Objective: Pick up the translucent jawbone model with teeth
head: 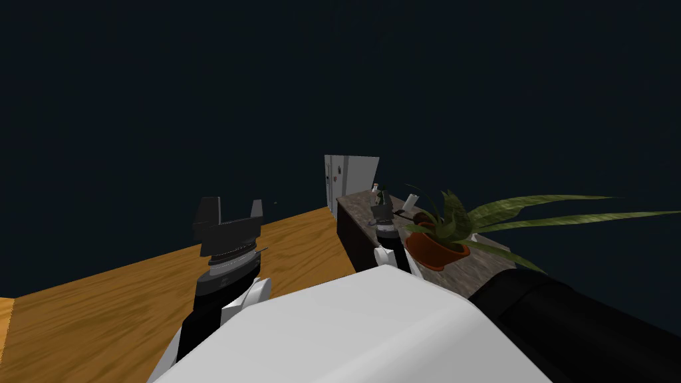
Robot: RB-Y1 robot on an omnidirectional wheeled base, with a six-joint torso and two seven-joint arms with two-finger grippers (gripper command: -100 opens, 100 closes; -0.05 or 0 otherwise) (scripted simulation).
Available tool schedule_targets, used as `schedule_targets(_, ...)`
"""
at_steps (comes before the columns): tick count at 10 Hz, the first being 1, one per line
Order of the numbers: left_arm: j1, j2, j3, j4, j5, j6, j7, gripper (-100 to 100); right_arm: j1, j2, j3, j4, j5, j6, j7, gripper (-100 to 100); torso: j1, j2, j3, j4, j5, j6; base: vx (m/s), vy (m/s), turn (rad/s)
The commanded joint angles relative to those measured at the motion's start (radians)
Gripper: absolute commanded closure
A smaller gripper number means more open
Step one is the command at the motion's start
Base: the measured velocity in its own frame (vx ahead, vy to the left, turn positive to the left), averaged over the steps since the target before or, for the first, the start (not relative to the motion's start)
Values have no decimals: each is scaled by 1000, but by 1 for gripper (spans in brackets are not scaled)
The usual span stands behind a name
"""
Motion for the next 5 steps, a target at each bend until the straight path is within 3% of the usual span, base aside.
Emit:
schedule_targets(1, 0, 0, 0, 0, 0, 0, 0, 0, 23, -39, -14, 0, 40, -8, 45, -100, 0, 0, 0, 0, 0, 0, 13, 17, -34)
schedule_targets(5, 0, 0, 0, 0, 0, 0, 0, 0, 80, -110, -50, 2, 137, -29, 154, -100, 2, -1, -1, 0, 0, 0, 23, 29, -32)
